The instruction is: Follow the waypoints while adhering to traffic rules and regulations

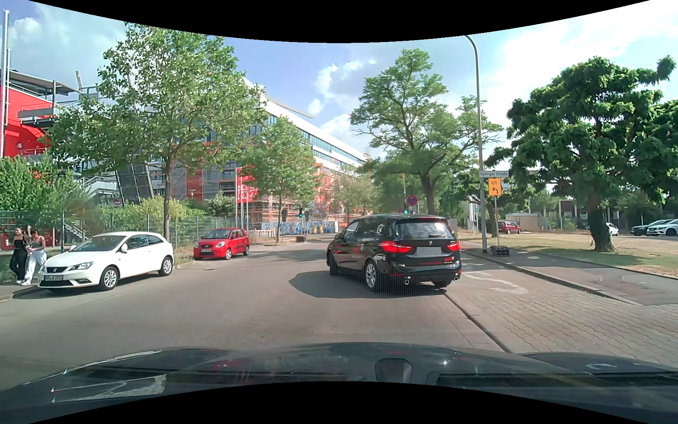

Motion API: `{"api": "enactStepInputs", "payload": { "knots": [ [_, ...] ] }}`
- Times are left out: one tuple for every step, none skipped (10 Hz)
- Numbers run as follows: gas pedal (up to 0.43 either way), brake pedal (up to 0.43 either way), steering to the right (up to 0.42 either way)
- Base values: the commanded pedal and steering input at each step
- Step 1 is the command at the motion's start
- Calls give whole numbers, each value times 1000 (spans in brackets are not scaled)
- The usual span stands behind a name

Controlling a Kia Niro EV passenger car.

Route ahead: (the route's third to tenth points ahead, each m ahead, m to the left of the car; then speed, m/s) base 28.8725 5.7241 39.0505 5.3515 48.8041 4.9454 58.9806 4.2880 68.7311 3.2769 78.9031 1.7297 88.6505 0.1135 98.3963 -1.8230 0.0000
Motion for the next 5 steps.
{"api": "enactStepInputs", "payload": {
  "knots": [
    [0, 110, -4],
    [0, 24, -5],
    [0, 0, -5],
    [0, 0, -5],
    [0, 0, -6]
  ]
}}
